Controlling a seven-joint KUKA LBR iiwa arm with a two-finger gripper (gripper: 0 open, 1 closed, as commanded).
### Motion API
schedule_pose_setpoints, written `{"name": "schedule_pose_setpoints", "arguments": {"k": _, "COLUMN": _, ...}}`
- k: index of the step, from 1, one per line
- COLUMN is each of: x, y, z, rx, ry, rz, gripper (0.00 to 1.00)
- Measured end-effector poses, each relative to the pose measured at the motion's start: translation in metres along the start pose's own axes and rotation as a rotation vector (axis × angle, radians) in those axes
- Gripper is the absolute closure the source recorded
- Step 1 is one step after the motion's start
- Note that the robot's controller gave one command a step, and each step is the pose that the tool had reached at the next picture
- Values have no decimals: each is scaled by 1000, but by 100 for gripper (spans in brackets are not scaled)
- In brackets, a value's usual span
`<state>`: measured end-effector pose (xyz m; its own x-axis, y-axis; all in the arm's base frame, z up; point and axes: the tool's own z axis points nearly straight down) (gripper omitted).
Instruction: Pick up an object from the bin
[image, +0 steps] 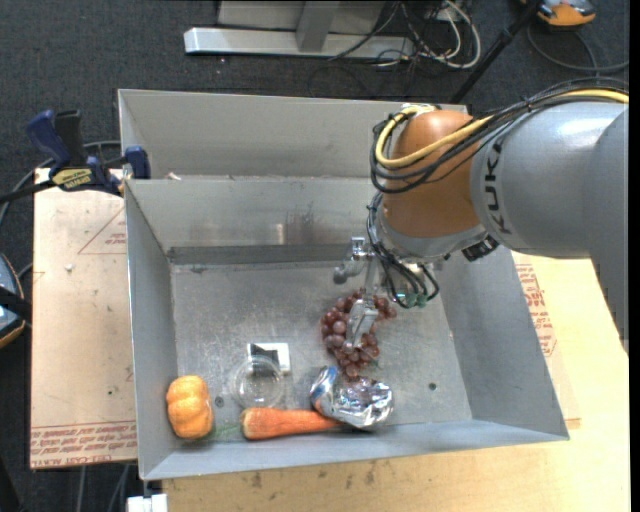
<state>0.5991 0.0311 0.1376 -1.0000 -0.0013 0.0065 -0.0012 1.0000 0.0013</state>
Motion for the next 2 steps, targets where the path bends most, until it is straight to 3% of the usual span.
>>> {"name": "schedule_pose_setpoints", "arguments": {"k": 1, "x": -2, "y": 0, "z": -5, "rx": 0, "ry": -8, "rz": 1, "gripper": 0}}
{"name": "schedule_pose_setpoints", "arguments": {"k": 2, "x": -17, "y": -16, "z": 31, "rx": 1, "ry": -16, "rz": -259, "gripper": 0}}
